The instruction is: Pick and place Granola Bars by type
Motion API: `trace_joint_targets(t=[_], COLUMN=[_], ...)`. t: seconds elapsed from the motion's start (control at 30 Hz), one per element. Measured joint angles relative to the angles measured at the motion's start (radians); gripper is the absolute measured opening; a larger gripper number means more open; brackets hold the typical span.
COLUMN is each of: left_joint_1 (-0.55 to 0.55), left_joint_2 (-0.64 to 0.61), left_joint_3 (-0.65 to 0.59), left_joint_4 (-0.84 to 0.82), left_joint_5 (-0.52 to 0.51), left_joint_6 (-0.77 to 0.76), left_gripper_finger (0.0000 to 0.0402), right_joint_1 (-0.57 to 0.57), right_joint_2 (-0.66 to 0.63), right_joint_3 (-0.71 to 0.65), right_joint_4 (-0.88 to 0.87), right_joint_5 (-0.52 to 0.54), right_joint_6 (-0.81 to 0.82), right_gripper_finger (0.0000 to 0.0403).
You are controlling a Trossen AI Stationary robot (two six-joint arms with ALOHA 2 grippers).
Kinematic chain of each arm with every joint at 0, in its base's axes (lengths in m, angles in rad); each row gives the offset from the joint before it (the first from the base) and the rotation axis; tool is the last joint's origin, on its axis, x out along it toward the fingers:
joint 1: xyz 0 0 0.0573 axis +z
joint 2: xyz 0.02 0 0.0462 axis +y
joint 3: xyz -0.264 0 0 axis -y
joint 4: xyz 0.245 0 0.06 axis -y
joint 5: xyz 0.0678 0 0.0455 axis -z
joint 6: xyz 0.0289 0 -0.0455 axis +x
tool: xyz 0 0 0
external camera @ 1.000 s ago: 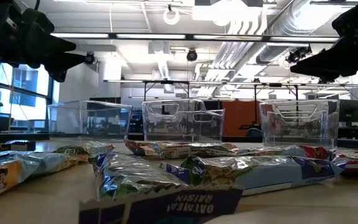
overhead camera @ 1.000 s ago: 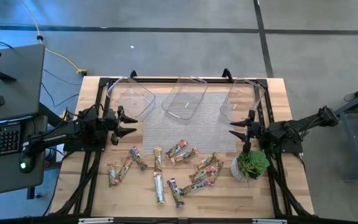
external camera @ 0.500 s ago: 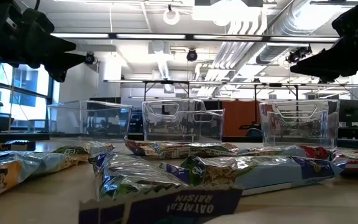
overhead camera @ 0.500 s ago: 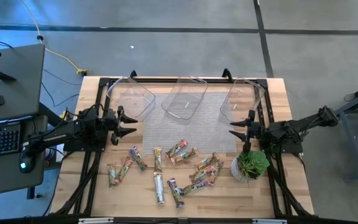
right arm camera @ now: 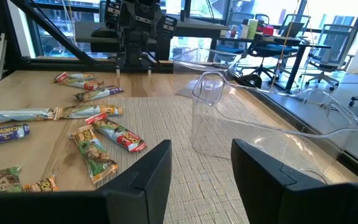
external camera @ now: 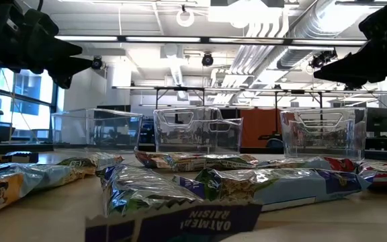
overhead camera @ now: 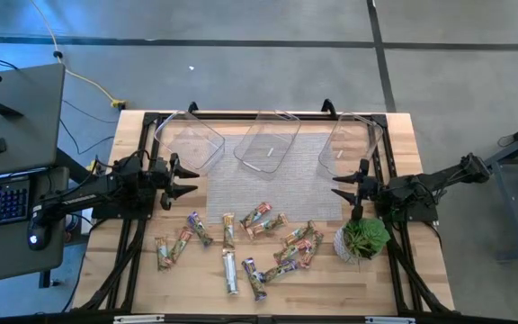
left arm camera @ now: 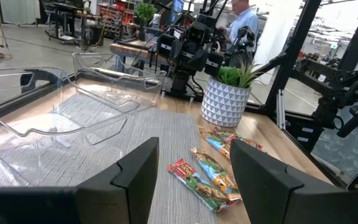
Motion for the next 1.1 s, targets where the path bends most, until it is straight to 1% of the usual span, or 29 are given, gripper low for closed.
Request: trace_joint_targets(t=[0.03, 0.2, 0.53, 0.77, 0.87, 1.0, 1.1], left_joint_1=[0.0, 0.0, 0.0, 0.0, 0.0, 0.0, 0.0], left_joint_2=[0.0, 0.0, 0.0, 0.0, 0.0, 0.0, 0.0], left_joint_3=[0.0, 0.0, 0.0, 0.0, 0.0, 0.0, -0.002], left_joint_4=[0.0, 0.0, 0.0, 0.0, 0.0, 0.001, 0.006], left_joint_5=[0.0, 0.0, 0.0, 0.0, 0.0, 0.0, 0.0], left_joint_6=[0.0, 0.0, 0.0, 0.0, 0.0, 0.0, 0.0], left_gripper_finger=[0.0193, 0.0193, 0.0193, 0.0193, 0.0193, 0.0193, 0.0193], right_joint_1=[0.0, 0.0, 0.0, 0.0, 0.0, 0.0, 0.0], right_joint_2=[0.0, 0.0, 0.0, 0.0, 0.0, 0.0, 0.0], right_joint_3=[0.0, 0.0, 0.0, 0.0, 0.0, 0.0, 0.0], right_joint_4=[0.003, 0.042, 0.048, 0.114, 0.168, 0.225, 0.22], right_joint_5=[0.005, 0.1, 0.087, 0.089, 0.108, 0.128, 0.13], right_joint_6=[0.0, -0.041, -0.056, -0.262, -0.333, -0.359, -0.359], right_gripper_finger=[0.015, 0.0149, 0.015, 0.0151, 0.015, 0.0149, 0.0151])
